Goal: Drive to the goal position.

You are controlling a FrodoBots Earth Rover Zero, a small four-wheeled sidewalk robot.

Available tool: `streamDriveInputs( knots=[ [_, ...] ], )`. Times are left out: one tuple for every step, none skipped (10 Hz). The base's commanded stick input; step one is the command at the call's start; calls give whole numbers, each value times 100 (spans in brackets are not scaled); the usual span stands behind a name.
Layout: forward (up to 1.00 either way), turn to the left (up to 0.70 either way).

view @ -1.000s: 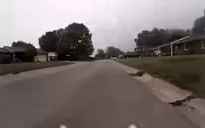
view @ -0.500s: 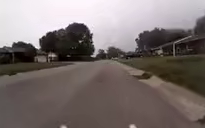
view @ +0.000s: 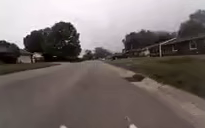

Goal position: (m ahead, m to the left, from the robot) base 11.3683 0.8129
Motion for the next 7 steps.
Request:
streamDriveInputs(
  knots=[
    [100, -18],
    [100, -4],
    [100, 0],
    [100, 0],
    [100, 0],
    [100, 0],
    [100, 0]
  ],
)
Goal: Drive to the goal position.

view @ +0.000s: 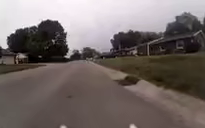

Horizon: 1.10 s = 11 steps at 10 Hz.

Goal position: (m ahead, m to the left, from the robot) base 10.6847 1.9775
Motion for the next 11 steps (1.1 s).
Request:
streamDriveInputs(
  knots=[
    [100, 0],
    [100, 0],
    [100, 0],
    [100, 0],
    [100, 0],
    [100, 0],
    [100, 13],
    [100, 30],
    [100, 40],
    [100, 34],
    [100, 16]
  ],
)
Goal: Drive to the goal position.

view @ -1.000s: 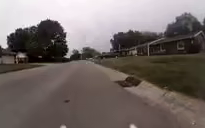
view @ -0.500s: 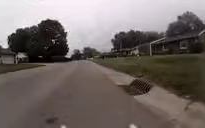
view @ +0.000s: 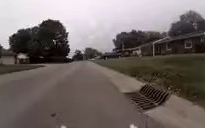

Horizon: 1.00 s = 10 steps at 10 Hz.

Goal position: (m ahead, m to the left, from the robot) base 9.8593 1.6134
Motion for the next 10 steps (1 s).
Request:
streamDriveInputs(
  knots=[
    [100, 3],
    [100, 2],
    [100, 1],
    [100, 0],
    [100, 0],
    [100, 0],
    [100, 0],
    [100, 0],
    [100, 0],
    [100, 0]
  ],
)
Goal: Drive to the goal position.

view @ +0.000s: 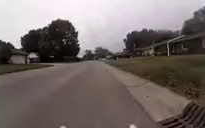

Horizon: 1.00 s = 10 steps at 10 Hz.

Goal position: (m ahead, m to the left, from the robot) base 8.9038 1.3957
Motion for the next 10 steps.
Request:
streamDriveInputs(
  knots=[
    [100, 0],
    [100, 0],
    [100, 0],
    [100, 0],
    [100, 0],
    [100, 0],
    [100, 0],
    [100, 0],
    [100, 0],
    [100, 0]
  ],
)
